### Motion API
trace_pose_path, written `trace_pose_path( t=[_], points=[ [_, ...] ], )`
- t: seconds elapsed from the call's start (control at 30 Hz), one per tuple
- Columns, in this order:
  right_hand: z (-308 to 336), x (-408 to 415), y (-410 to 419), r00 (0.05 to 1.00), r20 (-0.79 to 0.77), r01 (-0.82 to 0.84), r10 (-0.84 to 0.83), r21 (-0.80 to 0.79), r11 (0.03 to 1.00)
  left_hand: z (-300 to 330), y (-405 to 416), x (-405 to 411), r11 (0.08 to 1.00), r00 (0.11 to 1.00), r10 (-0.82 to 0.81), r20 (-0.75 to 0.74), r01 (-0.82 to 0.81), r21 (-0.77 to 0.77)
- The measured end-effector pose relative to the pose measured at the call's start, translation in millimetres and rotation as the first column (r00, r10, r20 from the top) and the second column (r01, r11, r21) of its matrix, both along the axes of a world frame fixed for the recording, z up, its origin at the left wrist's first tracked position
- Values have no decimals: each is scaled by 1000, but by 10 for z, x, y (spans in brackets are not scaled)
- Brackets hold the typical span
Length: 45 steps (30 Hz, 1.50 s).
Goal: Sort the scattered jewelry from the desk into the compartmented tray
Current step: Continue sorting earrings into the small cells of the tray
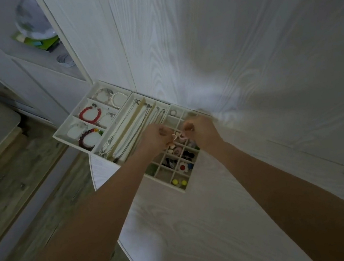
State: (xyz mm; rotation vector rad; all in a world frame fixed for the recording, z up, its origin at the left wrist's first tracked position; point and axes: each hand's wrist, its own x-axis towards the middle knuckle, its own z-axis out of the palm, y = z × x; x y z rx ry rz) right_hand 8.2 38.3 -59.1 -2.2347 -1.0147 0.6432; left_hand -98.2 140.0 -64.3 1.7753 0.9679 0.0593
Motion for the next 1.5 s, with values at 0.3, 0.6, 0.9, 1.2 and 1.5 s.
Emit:
trace_pose_path(
  t=[0.3,0.6,0.9,1.2,1.5],
  points=[
    [-202,-71,34,950,298,-59,94,-121,991,-78,-30,68,980,991,-98,-87,111,163],
    [-255,-118,33,884,453,-43,114,-164,985,-73,-23,191,903,954,-212,-212,274,330],
    [-209,-148,23,883,463,28,78,-218,976,-38,-58,239,806,934,-183,-308,321,497],
    [-187,-169,-72,891,449,45,69,-237,970,-64,-67,194,627,896,-208,-392,430,650],
    [-155,-150,-249,829,481,-162,286,-283,945,-67,-79,112,418,869,-282,-406,492,764]
  ],
)
